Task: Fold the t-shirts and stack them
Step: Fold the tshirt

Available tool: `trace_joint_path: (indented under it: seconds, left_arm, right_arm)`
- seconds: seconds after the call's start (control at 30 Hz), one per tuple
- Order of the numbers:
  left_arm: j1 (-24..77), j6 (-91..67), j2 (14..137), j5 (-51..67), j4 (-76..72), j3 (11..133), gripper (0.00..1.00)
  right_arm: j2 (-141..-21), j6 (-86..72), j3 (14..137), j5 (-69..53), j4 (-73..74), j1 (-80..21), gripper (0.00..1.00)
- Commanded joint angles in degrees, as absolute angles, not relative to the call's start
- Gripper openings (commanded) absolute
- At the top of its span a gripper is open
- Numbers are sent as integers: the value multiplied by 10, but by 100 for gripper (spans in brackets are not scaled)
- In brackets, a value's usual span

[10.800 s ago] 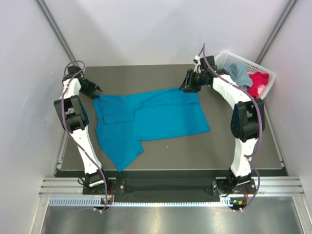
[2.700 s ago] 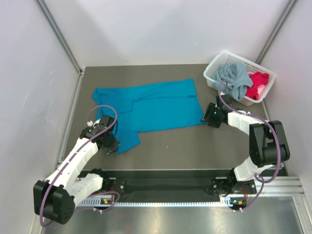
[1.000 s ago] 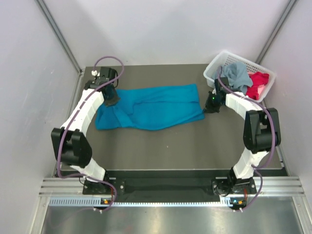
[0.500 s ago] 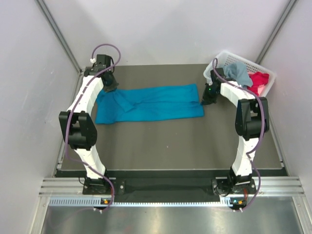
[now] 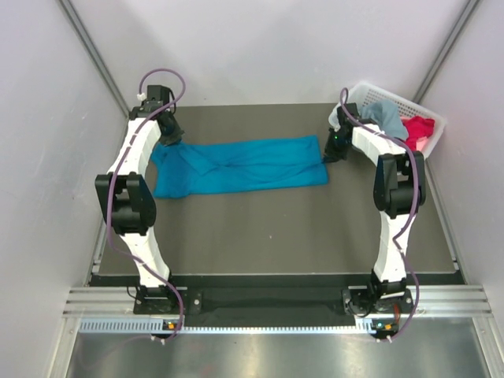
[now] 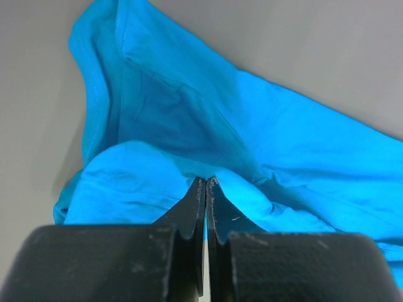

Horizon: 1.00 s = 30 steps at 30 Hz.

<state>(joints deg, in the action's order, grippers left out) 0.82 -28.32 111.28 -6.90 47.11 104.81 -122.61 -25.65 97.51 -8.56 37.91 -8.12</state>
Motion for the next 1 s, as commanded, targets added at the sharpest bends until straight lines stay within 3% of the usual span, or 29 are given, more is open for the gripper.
trace_joint_path:
  seconds: [0.0, 0.7, 0.97]
  left_arm:
    - [4, -278, 1103, -72, 468, 1063, 0]
    - [-49, -288, 1114, -57, 464, 1043, 0]
    - [-49, -284, 1143, -37, 455, 1062, 0]
  right_arm:
    - [-1222, -258, 995, -71, 388, -76, 0]
    - [-1258, -269, 1028, -82, 388, -75, 0]
    - [-1279, -272, 1054, -83, 384, -74, 6]
